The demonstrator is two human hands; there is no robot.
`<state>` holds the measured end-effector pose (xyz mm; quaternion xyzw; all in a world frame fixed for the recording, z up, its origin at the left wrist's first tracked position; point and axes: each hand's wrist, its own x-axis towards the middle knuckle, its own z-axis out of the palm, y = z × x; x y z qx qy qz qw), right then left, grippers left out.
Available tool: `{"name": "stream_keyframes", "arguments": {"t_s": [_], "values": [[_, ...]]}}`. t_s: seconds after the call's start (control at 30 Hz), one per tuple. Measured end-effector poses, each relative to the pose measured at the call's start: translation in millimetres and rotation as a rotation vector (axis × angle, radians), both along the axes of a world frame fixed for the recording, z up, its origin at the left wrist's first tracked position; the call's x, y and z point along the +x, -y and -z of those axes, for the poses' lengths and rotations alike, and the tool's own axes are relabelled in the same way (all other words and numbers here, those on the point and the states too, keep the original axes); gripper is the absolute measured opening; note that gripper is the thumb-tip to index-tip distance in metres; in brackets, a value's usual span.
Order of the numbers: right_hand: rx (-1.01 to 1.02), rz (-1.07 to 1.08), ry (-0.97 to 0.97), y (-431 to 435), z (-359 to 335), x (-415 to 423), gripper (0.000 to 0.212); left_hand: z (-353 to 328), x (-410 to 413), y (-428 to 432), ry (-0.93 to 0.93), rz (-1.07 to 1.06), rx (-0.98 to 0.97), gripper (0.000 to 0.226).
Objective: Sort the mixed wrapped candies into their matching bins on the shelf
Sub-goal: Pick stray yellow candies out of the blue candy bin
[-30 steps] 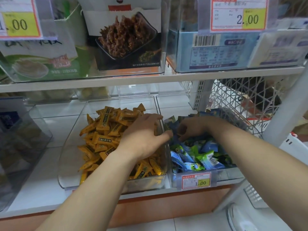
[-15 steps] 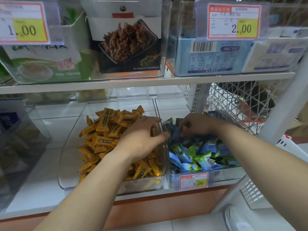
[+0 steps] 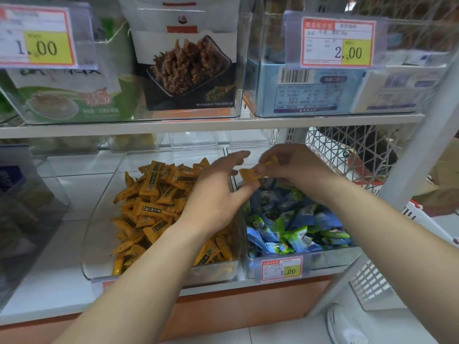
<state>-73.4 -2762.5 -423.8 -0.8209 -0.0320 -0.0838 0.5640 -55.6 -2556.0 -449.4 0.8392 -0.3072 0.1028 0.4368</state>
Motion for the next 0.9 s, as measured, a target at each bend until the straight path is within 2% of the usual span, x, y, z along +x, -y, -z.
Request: {"name": "stream_keyframes", "arguments": {"t_s": [0.1, 0.17, 0.2, 0.27, 0.3, 0.37, 0.4, 0.47, 0.57, 0.63, 0.8, 0.83, 0.9], "values": [[0.265, -0.099, -0.045, -19, 0, 1, 0.011, -5, -3, 1, 0.071, -0.036, -0.103, 0.026], [0.339, -0.058, -0.069, -19, 3, 5, 0.010, -6, 1, -8, 0.084, -0.147, -0.088, 0.020], [0.262, -0.001, -0.067, -16, 6, 8, 0.009, -5, 5, -15, 0.085, -0.219, -0.035, 0.020], [-0.111, 0.051, -0.060, -4, 17, 15, 0.011, 0, 14, -31, 0.085, -0.371, 0.161, 0.030], [-0.301, -0.004, -0.099, 0, 24, 19, 0.012, 1, 16, -37, 0.078, -0.421, 0.236, 0.037], [-0.560, -0.208, -0.273, 4, 36, 24, 0.022, -1, 16, -40, 0.094, -0.434, 0.241, 0.045], [-0.651, -0.298, -0.344, 5, 42, 27, 0.029, -3, 15, -38, 0.130, -0.404, 0.227, 0.046], [-0.815, -0.383, -0.365, 5, 53, 35, 0.031, -5, 10, -29, 0.134, -0.284, 0.263, 0.053], [-0.992, -0.308, -0.357, 12, 60, 50, 0.019, 5, 0, -16, -0.021, -0.070, 0.403, 0.060], [-1.147, -0.188, -0.315, 22, 57, 56, 0.018, 14, -2, -13, -0.033, -0.012, 0.440, 0.055], [-1.383, 0.207, -0.254, 46, 51, 61, 0.020, 17, 4, -18, -0.010, 0.010, 0.407, 0.066], [-1.345, 0.283, -0.193, 47, 53, 61, 0.021, 17, 5, -19, -0.014, 0.017, 0.396, 0.065], [-1.074, 0.307, -0.011, 40, 56, 56, 0.015, 17, 5, -19, -0.022, 0.028, 0.392, 0.066]]}}
